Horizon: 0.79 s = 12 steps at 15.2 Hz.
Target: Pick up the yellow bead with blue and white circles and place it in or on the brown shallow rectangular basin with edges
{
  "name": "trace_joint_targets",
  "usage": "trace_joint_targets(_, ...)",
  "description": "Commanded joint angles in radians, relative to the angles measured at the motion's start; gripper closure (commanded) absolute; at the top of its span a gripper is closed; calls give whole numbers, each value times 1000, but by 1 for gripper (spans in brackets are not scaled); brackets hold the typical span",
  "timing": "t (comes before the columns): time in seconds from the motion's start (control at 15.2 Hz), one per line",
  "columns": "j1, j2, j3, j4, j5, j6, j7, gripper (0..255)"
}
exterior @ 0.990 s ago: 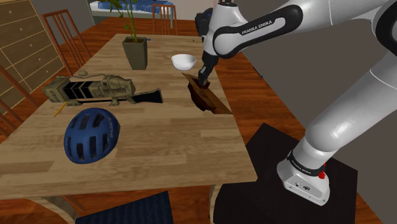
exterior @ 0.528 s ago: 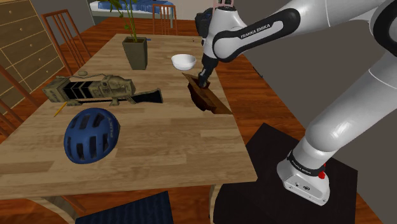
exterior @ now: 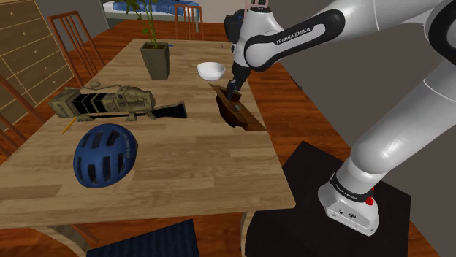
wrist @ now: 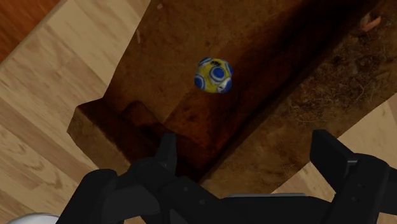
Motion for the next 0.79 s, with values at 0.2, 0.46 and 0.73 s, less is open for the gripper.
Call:
trace_joint_targets(0.2,4,-81,-12,47,28,-124,-21,0)
trace_joint_targets(0.46,4,-81,-12,47,28,-124,-21,0)
trace_joint_targets(0.73,4,-81,-12,47,28,-124,-21,0)
